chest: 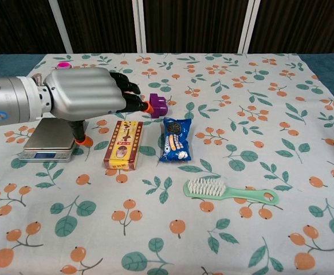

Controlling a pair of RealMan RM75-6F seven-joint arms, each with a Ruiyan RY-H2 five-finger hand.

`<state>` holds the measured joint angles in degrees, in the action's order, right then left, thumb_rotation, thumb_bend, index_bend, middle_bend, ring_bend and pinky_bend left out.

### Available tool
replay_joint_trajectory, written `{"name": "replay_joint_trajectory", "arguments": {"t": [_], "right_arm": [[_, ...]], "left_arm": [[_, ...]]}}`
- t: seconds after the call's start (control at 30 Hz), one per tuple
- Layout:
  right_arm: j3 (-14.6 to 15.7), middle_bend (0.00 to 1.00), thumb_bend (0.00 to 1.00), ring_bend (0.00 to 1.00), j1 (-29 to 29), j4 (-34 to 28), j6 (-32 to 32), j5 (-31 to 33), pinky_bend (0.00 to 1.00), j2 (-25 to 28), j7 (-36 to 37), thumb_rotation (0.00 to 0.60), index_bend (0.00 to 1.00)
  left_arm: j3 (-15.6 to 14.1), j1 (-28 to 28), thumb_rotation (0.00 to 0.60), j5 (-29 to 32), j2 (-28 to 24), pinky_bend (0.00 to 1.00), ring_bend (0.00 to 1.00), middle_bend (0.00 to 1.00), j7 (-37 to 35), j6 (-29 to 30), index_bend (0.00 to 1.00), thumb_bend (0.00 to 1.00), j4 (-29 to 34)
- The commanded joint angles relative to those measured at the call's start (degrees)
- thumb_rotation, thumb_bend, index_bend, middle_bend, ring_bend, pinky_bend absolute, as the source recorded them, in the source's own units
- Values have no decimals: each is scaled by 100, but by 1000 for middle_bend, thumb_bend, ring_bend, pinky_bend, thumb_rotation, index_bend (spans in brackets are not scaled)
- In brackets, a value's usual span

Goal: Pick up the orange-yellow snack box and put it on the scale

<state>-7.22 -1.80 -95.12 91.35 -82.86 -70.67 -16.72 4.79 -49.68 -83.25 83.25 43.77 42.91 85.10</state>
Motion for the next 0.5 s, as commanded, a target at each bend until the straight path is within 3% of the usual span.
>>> {"name": "replay_joint_trajectory", "arguments": {"t": [0.03, 0.23, 0.5], "right_arm": [[-5, 67, 513, 58, -1, 1, -1, 14, 25, -11, -13, 600, 34], [-10, 67, 513, 58, -6, 7, -15, 39, 26, -27, -45, 600, 34], [-41, 67, 513, 58, 8, -3, 16, 79, 25, -20, -14, 600, 34]], "left_arm": [[-101, -73, 600, -179, 170, 122, 62, 184, -178, -3, 89, 51, -220], [-206, -155, 600, -545, 481, 127, 69, 190, -667, 168, 92, 51, -620], [-413, -221, 600, -897, 755, 150, 101, 279, -1161, 292, 102, 51, -1076]]}}
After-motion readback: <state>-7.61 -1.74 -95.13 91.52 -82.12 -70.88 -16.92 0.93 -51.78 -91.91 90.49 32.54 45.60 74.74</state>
